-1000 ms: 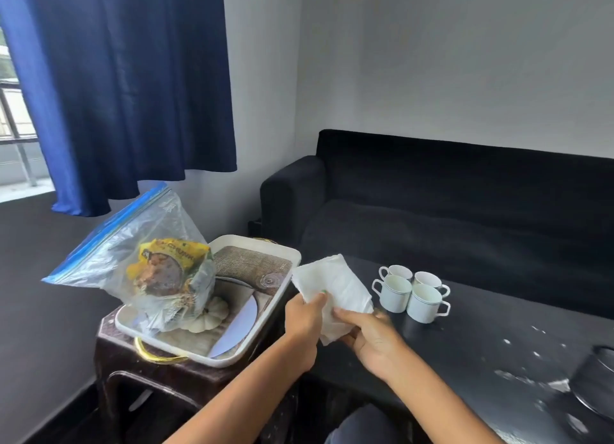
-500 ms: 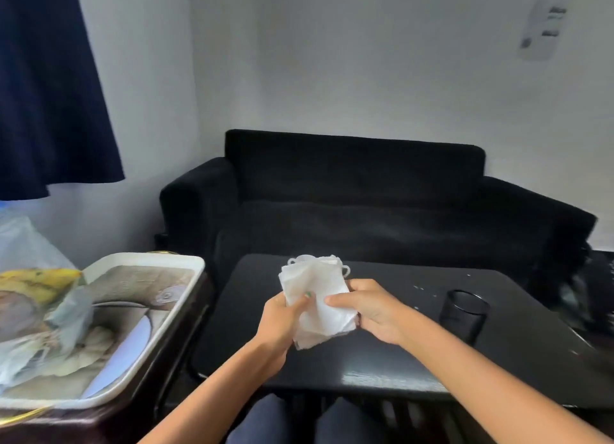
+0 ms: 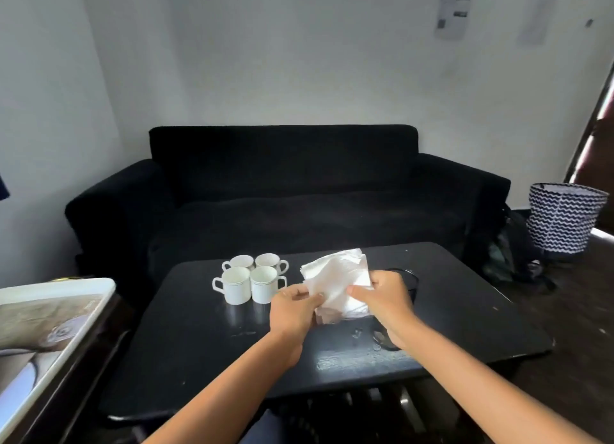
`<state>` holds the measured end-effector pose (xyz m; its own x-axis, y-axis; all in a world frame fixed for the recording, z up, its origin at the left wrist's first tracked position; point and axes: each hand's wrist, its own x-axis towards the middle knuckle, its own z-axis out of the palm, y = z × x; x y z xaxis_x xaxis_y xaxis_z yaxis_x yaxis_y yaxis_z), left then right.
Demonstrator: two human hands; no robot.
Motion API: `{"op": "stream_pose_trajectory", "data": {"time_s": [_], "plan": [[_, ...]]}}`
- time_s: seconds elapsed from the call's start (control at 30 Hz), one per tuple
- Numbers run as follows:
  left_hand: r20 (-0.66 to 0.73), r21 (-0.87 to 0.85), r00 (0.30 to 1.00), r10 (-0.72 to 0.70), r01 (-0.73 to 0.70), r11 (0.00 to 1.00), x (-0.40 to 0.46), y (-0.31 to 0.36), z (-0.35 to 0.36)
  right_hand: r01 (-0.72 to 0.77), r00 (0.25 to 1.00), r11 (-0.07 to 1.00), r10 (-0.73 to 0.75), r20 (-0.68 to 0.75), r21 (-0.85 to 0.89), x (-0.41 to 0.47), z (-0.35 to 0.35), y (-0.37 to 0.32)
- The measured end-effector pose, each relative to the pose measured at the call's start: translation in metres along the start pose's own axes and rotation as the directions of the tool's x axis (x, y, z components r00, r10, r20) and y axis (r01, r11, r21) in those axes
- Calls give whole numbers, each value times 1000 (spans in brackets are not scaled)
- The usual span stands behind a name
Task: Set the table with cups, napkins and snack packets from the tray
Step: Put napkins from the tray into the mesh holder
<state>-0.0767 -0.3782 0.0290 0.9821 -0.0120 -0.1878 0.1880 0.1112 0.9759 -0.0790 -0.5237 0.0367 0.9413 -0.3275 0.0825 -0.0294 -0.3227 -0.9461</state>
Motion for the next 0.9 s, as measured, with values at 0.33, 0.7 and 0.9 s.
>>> {"op": "stream_pose_trajectory", "data": {"time_s": [0.33,0.7,0.9], "plan": [[58,328,991,120,-132,935,46,4,77,-15,993,999,9,-121,-44,37,-55,37],[219,533,934,283,-357,767,108,-10,148,-87,977,986,56,-206,-144,85,-82,67],[270,580,903,333,-429,693,138,-15,174,-42,948,991,-2,-320,-131,114,-81,74]]}}
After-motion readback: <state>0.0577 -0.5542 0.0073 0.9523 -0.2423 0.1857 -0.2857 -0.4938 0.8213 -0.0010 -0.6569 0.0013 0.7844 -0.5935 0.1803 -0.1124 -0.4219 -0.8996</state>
